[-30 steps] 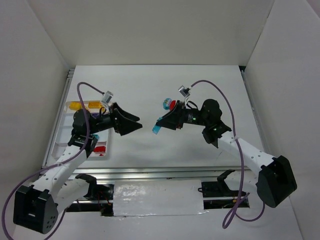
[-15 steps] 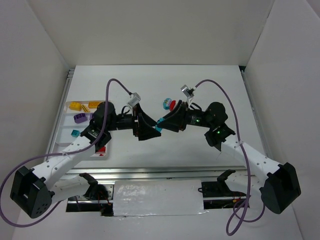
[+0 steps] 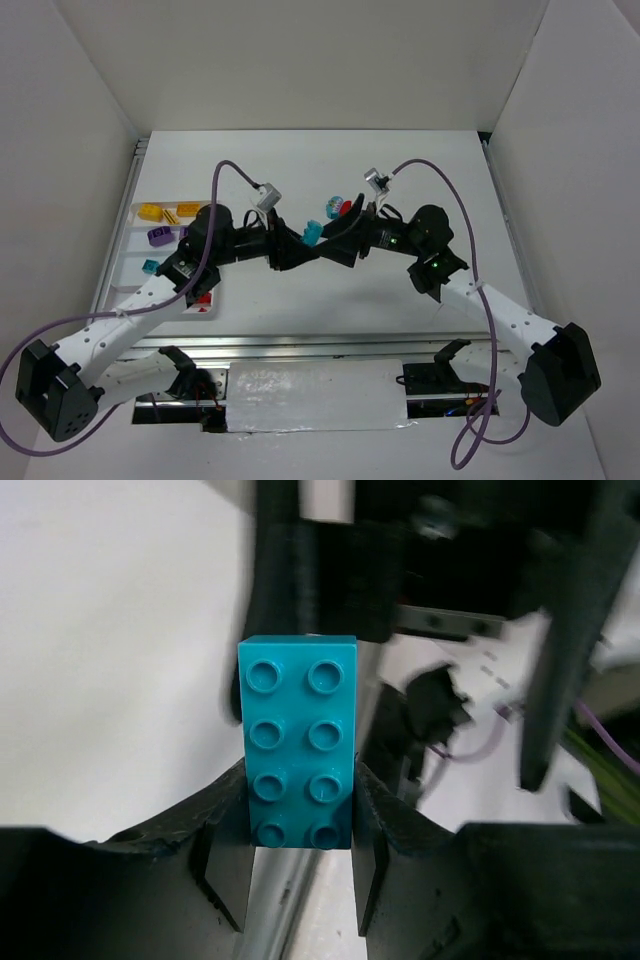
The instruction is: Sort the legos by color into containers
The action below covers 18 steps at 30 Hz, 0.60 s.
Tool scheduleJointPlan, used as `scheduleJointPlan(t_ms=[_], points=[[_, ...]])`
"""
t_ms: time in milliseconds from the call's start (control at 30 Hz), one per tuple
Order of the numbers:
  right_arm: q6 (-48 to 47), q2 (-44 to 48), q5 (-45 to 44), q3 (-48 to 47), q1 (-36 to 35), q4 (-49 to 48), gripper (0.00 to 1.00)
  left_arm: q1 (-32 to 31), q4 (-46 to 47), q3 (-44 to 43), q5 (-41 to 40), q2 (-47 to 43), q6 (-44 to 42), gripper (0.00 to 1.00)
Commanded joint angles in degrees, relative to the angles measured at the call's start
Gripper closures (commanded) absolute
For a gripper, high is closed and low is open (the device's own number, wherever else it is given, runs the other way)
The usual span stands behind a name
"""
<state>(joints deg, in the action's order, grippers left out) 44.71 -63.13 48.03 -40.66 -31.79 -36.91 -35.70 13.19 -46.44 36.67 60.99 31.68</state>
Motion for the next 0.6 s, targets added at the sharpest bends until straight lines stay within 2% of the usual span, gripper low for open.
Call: scheduleJointPlan(t_ms=[0,33,67,100,133,167,200,233,400,533,567], points=[[-3.22,3.19,-11.70,0.67,0.93,9.16,0.00,2.99,-9.04,-3.22,-18.68,-2.80,-2.95,1.00],[-4.01,4.58,-16.08,0.76,1.12,12.44,0.00,6.23,-11.23,-3.31,-22.30,-3.07,-2.25,1.00],[-4.62,5.29,-27.00,0.59,1.29,19.08,0.00,7.74,-16.74,-3.83,-31.47,-3.42,-1.37,1.00],[-4.28,5.74,-32.42,0.59,1.47,21.85,0.00,9.06,-20.10,-4.36,-31.57,-3.34,-0.23,1.00],[-3.15,6.09,-36.74,0.41,1.56,24.40,0.00,11.94,-23.53,-4.80,-45.05,-3.07,1.87,1.00],[-3.05,6.09,-39.83,0.32,1.73,26.16,0.00,13.71,-27.13,-6.11,-51.80,-2.55,7.29,1.00],[-3.14,5.83,-42.03,0.15,1.99,27.84,0.00,15.82,-38.04,-7.25,-58.22,-0.37,11.34,1.00],[-3.83,5.31,-42.05,-0.11,2.00,28.29,0.00,20.45,-41.98,-7.88,-65.42,0.70,17.13,1.00],[-5.51,1.09,-38.20,-3.80,2.08,30.92,0.00,31.12,-44.39,0.28,-71.03,1.32,27.10,1.00],[-5.60,-1.37,-36.00,-4.16,2.08,30.67,0.00,43.49,-36.16,5.73,-63.58,3.25,25.28,1.00],[-5.51,-1.55,-35.55,-3.90,2.00,29.88,0.00,44.48,-35.43,5.65,-61.12,4.74,25.01,1.00]])
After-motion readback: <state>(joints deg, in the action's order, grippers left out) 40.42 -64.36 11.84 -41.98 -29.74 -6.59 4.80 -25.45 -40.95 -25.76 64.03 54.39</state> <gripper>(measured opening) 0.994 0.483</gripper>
